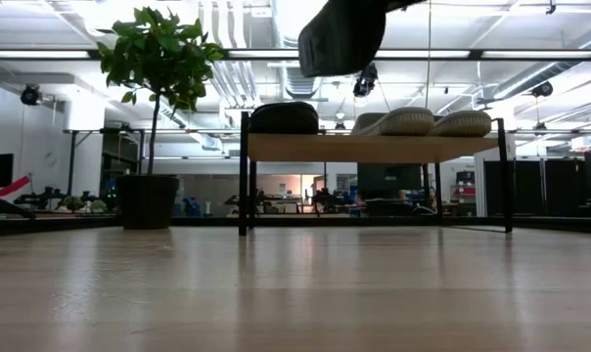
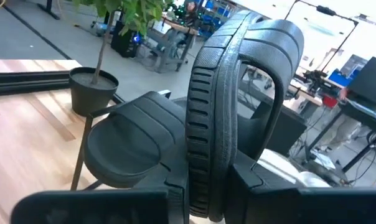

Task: Pick and place slides into the shelf
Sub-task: Put the black slide on the shelf

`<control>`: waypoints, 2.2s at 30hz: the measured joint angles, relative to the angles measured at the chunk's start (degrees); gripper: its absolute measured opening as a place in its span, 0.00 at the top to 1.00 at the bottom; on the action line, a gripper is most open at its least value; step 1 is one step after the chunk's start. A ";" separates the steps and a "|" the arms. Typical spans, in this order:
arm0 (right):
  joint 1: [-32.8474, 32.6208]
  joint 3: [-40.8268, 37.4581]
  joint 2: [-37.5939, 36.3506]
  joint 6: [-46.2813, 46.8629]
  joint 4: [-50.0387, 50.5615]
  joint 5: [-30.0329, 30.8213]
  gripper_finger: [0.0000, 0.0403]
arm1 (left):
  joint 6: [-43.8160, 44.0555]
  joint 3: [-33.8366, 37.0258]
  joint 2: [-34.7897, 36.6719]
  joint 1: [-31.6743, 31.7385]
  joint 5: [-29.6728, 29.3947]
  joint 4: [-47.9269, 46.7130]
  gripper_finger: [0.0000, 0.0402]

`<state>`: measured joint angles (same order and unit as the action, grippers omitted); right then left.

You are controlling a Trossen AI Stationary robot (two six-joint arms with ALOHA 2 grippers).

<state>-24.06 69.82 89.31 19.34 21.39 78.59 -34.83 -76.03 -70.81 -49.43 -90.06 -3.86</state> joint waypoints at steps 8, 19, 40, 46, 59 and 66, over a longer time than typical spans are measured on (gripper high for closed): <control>2.16 -0.93 0.93 11.57 7.55 -1.22 0.89 | 0.02 0.36 -0.02 -0.93 0.02 -0.04 0.41; 6.86 -4.82 0.93 18.76 7.99 -5.91 0.90 | 0.09 0.46 -0.04 -0.98 0.02 -0.03 0.41; 8.47 -2.64 0.86 13.60 3.08 -12.27 0.90 | 0.17 1.40 -0.11 -0.98 0.07 -0.04 0.41; 8.64 -2.60 0.82 13.25 3.02 -14.65 0.90 | 0.17 1.40 -0.11 -0.98 0.07 -0.02 0.41; 11.65 -2.62 0.78 6.70 0.26 -16.55 0.90 | 0.16 1.42 -0.96 -0.94 0.07 -0.03 0.41; 13.58 -3.02 0.80 7.53 0.18 -18.96 0.90 | 0.15 1.42 -1.58 -0.96 0.05 -0.02 0.41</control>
<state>-10.48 66.81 90.11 26.87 21.57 59.63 -34.68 -74.61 -72.38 -50.39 -90.02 -3.88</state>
